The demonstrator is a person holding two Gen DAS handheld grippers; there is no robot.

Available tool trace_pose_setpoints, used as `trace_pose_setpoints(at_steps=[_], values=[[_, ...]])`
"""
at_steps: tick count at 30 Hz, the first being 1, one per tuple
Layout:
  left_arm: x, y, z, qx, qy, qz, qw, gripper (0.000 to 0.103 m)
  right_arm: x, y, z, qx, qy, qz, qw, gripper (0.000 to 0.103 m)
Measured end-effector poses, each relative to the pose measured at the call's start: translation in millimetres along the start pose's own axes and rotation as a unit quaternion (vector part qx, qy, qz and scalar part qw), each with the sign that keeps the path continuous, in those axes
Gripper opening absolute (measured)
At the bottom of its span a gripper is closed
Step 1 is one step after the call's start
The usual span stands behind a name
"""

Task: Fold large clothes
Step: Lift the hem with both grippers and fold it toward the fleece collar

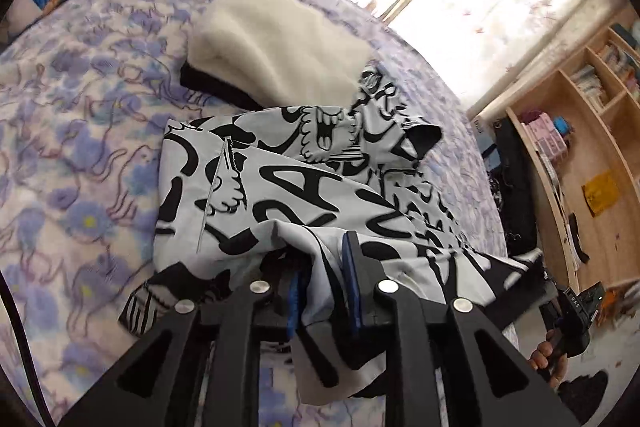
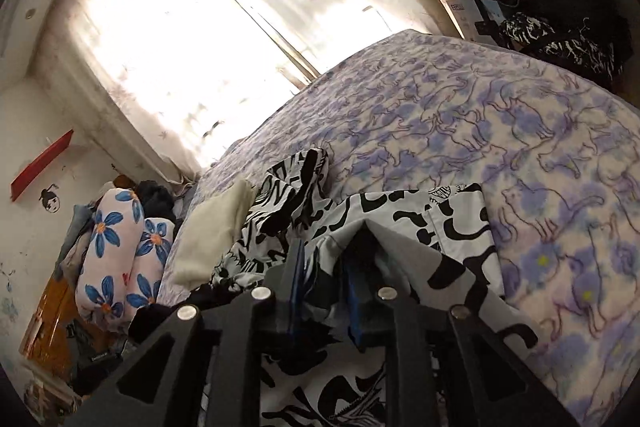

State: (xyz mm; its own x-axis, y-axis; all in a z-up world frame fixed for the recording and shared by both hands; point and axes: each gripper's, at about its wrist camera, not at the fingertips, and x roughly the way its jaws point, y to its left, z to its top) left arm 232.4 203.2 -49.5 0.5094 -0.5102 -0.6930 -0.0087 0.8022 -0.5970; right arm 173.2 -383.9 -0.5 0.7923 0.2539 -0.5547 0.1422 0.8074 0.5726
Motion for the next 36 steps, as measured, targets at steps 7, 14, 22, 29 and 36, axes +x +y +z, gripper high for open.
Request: trace_pose_setpoints(at_steps=[7,14,22,29,36], values=[[51.8,26.2,45.1,-0.058,-0.005,-0.012,0.9982,0.092,85.6,-19.4,3.5,0.052,0.084,0.03,0.995,0.044],[85.5,34.1,60.8,-0.016,0.003,0.053,0.9984,0.092,122.5,-24.8,-2.7,-0.032,0.112,-0.055,0.992,0.044],[137.7,29.5,46.9,0.123,0.056,0.145,0.9803,0.092,166.3,-42.8,-4.7,-0.164,0.164,-0.151,0.961,0.044],[164.9,32.6,52.6,0.161,0.065,0.163,0.9712,0.092,206.0,-50.6,-8.8,-0.217,0.217,-0.164,0.937,0.044],[154.9,8.4,40.3,0.205,0.02,0.17,0.9638,0.01,190.3,-36.9,-23.8,-0.263,0.181,-0.158,0.934,0.01]])
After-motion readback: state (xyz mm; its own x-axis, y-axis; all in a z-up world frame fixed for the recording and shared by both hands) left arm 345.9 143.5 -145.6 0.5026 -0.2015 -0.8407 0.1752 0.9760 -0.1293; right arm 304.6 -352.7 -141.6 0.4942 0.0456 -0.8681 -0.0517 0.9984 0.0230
